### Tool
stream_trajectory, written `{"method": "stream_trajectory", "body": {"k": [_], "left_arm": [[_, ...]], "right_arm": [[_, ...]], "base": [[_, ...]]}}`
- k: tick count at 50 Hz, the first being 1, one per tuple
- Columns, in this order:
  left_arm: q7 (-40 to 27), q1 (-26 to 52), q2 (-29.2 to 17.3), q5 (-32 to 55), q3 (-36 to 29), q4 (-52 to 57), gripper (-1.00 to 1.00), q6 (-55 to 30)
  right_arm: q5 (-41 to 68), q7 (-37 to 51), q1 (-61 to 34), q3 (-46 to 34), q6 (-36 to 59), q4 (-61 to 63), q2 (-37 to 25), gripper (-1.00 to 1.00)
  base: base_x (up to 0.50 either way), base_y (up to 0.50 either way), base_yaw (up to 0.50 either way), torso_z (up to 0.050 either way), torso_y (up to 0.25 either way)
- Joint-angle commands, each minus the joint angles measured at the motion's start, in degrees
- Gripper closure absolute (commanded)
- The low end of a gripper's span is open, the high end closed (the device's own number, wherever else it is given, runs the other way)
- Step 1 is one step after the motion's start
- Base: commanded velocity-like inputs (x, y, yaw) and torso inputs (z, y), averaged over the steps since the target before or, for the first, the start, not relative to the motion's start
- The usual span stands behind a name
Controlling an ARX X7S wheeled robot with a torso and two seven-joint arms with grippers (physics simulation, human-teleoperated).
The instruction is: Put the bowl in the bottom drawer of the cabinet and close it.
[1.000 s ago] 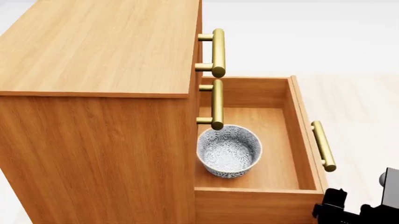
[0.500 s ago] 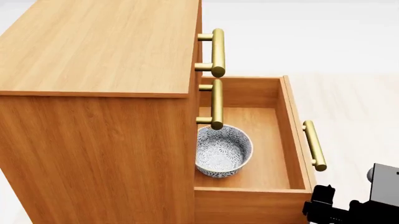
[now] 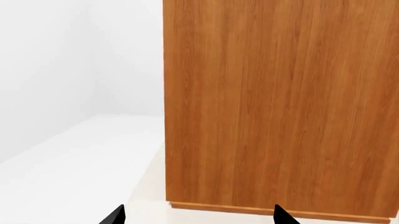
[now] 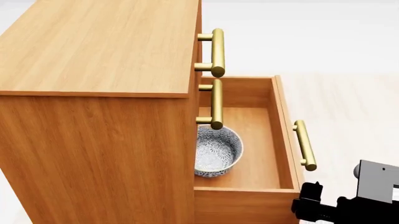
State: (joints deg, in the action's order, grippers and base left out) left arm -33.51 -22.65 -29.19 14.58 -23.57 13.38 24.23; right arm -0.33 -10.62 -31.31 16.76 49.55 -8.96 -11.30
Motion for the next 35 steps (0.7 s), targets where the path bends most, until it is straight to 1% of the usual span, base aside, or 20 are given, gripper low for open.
{"method": "stream_trajectory", "body": {"k": [1,35], "left_arm": [[-0.1,-0.1,-0.2,0.1,0.0,0.3,-1.00,-0.1],[0.0,0.1,0.0,0.1,-0.1,-0.5,-1.00,0.5]], "right_arm": [[0.1,-0.5,0.4,-1.5,-1.0,-1.0,0.9,-1.00],[0.6,0.1,0.3,-4.1,-1.8,-2.1,1.6,-1.00]], "base": [[0.00,0.00,0.00,0.000,0.000],[0.00,0.00,0.00,0.000,0.000]]}}
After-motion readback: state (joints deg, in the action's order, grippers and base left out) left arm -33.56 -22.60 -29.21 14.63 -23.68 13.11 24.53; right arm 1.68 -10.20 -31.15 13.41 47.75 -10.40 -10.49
